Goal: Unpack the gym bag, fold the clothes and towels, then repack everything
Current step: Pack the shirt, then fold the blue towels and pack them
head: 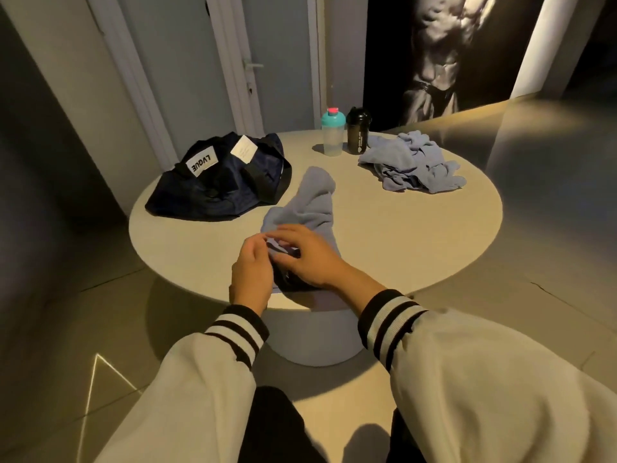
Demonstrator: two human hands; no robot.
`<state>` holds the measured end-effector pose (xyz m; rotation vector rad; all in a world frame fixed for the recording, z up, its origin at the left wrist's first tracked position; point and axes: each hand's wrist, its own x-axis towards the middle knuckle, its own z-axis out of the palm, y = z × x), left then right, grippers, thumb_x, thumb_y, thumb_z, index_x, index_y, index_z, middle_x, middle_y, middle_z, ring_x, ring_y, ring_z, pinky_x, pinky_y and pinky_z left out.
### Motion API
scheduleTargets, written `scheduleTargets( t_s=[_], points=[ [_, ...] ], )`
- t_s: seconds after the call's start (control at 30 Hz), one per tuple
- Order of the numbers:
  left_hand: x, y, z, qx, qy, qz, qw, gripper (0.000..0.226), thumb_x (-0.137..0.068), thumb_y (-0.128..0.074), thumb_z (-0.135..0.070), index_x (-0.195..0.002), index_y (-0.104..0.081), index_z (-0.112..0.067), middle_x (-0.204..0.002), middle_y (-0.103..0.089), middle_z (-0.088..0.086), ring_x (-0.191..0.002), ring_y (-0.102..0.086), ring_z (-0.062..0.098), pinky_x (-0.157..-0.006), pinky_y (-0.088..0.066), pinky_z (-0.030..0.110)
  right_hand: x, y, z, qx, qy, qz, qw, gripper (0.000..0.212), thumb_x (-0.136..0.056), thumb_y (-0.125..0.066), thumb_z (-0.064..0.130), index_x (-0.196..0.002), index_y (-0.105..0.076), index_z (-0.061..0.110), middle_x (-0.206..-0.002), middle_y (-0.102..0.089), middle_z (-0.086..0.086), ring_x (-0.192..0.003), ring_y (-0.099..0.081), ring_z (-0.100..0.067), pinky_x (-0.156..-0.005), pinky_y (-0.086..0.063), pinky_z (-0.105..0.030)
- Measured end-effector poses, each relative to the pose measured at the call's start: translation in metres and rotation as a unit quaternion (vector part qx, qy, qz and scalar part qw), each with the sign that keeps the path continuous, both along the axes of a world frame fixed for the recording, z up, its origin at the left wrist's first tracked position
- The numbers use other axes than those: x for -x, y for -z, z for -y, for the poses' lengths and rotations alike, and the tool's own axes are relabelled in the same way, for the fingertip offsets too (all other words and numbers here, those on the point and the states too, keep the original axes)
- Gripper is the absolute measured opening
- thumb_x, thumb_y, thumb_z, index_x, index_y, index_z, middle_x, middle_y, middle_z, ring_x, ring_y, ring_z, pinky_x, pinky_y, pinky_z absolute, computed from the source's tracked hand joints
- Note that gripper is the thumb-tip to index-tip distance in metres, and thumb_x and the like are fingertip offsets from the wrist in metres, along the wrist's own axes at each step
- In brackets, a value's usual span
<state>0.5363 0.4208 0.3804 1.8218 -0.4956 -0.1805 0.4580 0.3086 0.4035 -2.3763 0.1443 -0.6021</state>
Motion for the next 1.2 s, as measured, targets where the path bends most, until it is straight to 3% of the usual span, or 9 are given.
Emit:
scheduleTargets(
  t_s=[0.1,0.2,0.4,0.5,0.6,0.7,0.8,1.1,1.2],
  points=[
    [0.002,0.003,-0.011,-0.057,0.044,0.023,0.997,0.032,-0.107,-0.035,-0.035,-0.120,-0.063,-0.024,-0.109,-0.068,0.008,-0.088,-0.064,0.016,-0.071,-0.052,0.030,0.006,0.023,0.002,-0.023,0.053,-0.014,0.998,0.027,-0.098,-0.053,0.021,-0.123,-0.063,0.019,-0.113,-0.060,-0.008,-0.100,-0.055,-0.020,-0.089,-0.046,-0.031],
    [0.004,0.005,-0.006,-0.090,0.062,0.073,0.991,0.030,-0.107,-0.040,-0.032,-0.126,-0.063,-0.026,-0.118,-0.065,0.002,-0.092,-0.060,0.014,-0.072,-0.045,0.025,0.016,0.033,0.009,0.010,0.074,-0.041,0.996,0.023,-0.092,-0.049,0.012,-0.109,-0.065,0.013,-0.100,-0.061,-0.009,-0.087,-0.054,-0.023,-0.078,-0.049,-0.041],
    [0.004,0.009,0.026,-0.076,0.130,0.059,0.987,0.028,-0.105,-0.046,-0.024,-0.129,-0.061,-0.027,-0.125,-0.063,0.006,-0.098,-0.059,0.014,-0.073,-0.048,0.021,0.029,0.038,0.036,0.075,0.168,-0.086,0.979,0.027,-0.101,-0.047,0.022,-0.121,-0.064,0.020,-0.121,-0.058,-0.005,-0.098,-0.058,-0.026,-0.083,-0.052,-0.040],
    [0.000,0.015,0.031,-0.061,0.081,0.069,0.992,0.026,-0.101,-0.049,-0.021,-0.120,-0.063,-0.032,-0.119,-0.066,0.004,-0.100,-0.062,0.021,-0.085,-0.057,0.036,0.030,0.043,0.038,0.075,0.200,-0.076,0.974,0.029,-0.102,-0.046,0.026,-0.124,-0.063,0.021,-0.125,-0.057,-0.003,-0.101,-0.059,-0.025,-0.080,-0.052,-0.037],
    [-0.005,0.022,0.024,-0.113,0.060,0.115,0.985,0.029,-0.099,-0.050,-0.021,-0.123,-0.062,-0.033,-0.123,-0.065,0.002,-0.111,-0.060,0.026,-0.101,-0.050,0.049,0.025,0.045,0.030,0.095,0.211,-0.064,0.971,0.028,-0.098,-0.049,0.035,-0.118,-0.065,0.024,-0.118,-0.059,-0.002,-0.097,-0.057,-0.023,-0.077,-0.051,-0.036],
    [-0.008,0.024,0.022,-0.154,0.073,0.133,0.976,0.036,-0.101,-0.049,-0.013,-0.134,-0.060,-0.024,-0.137,-0.058,0.006,-0.123,-0.055,0.027,-0.108,-0.045,0.048,0.021,0.047,0.023,0.134,0.195,-0.057,0.970,0.032,-0.094,-0.051,0.049,-0.111,-0.066,0.027,-0.105,-0.059,0.000,-0.095,-0.052,-0.017,-0.077,-0.050,-0.033],
    [-0.010,0.025,0.022,-0.183,0.085,0.151,0.968,0.041,-0.102,-0.047,-0.013,-0.142,-0.055,-0.020,-0.147,-0.052,0.006,-0.132,-0.049,0.027,-0.112,-0.041,0.049,0.025,0.049,0.027,0.116,0.181,-0.062,0.975,0.035,-0.093,-0.053,0.052,-0.118,-0.066,0.030,-0.112,-0.058,0.002,-0.102,-0.051,-0.015,-0.082,-0.048,-0.030],
    [-0.007,0.027,0.024,-0.232,0.080,0.176,0.953,0.043,-0.104,-0.040,-0.012,-0.146,-0.049,-0.019,-0.159,-0.033,0.004,-0.139,-0.029,0.027,-0.117,-0.031,0.042,0.029,0.052,0.026,0.113,0.177,-0.049,0.976,0.035,-0.093,-0.044,0.039,-0.116,-0.070,0.030,-0.112,-0.064,0.001,-0.104,-0.053,-0.019,-0.091,-0.045,-0.035],
    [-0.005,0.027,0.024,-0.261,0.082,0.204,0.940,0.043,-0.106,-0.036,-0.014,-0.148,-0.046,-0.018,-0.157,-0.039,0.006,-0.136,-0.035,0.029,-0.114,-0.033,0.042,0.027,0.051,0.022,0.126,0.183,-0.068,0.973,0.039,-0.091,-0.040,0.038,-0.117,-0.067,0.029,-0.109,-0.061,0.000,-0.102,-0.050,-0.021,-0.089,-0.043,-0.035]
  ],
)
